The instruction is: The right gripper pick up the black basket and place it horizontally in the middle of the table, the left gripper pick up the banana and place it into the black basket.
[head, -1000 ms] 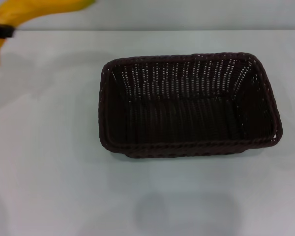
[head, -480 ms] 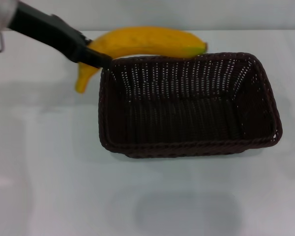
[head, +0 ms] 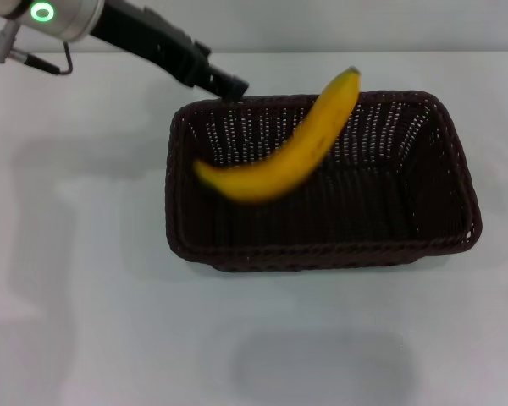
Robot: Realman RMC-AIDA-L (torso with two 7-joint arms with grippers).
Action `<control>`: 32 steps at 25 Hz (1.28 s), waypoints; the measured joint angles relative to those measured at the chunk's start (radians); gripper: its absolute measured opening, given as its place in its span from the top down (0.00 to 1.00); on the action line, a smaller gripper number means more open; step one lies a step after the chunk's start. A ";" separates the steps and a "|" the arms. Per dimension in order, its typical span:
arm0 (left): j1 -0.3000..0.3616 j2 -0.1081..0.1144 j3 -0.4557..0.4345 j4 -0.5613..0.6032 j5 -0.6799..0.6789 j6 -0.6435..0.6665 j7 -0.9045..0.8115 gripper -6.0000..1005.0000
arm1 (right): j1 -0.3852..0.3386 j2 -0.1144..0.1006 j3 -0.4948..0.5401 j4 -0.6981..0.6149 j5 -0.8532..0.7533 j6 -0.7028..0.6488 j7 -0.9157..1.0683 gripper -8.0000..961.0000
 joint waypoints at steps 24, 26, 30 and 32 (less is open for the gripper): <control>0.687 -0.011 0.061 -0.223 -1.302 0.548 0.985 0.11 | -0.015 -0.068 0.065 -0.024 0.000 -0.166 -0.056 0.65; 0.710 -0.012 0.061 -0.285 -1.404 0.532 1.105 0.11 | -0.007 -0.060 0.073 -0.023 0.002 -0.167 -0.059 0.65; 0.733 -0.012 0.060 -0.387 -1.550 0.512 1.264 0.11 | 0.006 -0.041 0.075 -0.025 0.002 -0.170 -0.060 0.65; 0.735 -0.012 0.060 -0.447 -1.634 0.491 1.346 0.11 | 0.011 -0.034 0.075 -0.025 0.001 -0.171 -0.060 0.65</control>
